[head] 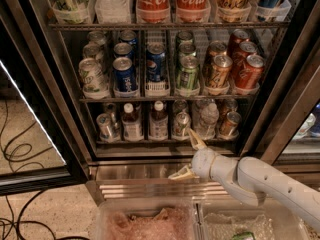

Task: Pick 7up can from bottom shelf of fridge

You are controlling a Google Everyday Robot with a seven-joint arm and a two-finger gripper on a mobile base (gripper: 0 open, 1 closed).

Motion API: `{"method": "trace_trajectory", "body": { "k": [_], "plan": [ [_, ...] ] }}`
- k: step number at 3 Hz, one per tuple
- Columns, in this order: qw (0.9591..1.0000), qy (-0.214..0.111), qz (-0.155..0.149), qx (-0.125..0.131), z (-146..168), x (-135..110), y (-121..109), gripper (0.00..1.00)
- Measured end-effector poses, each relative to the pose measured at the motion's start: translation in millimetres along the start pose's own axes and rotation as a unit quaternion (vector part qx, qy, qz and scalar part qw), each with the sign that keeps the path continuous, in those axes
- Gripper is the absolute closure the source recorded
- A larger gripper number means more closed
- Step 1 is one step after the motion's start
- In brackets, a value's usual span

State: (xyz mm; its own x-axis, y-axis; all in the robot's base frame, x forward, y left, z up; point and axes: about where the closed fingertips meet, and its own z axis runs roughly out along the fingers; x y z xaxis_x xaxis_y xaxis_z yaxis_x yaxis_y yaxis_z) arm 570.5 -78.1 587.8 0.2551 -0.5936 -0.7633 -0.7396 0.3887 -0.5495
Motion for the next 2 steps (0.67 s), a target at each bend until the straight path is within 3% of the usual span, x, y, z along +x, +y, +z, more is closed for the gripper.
{"method": "trace_trajectory", "body": {
  "k": [2],
  "plan": [
    [0.9993, -0.006, 0.009, 0.035, 8.8, 3.4, -7.9, 0.0]
  ]
}}
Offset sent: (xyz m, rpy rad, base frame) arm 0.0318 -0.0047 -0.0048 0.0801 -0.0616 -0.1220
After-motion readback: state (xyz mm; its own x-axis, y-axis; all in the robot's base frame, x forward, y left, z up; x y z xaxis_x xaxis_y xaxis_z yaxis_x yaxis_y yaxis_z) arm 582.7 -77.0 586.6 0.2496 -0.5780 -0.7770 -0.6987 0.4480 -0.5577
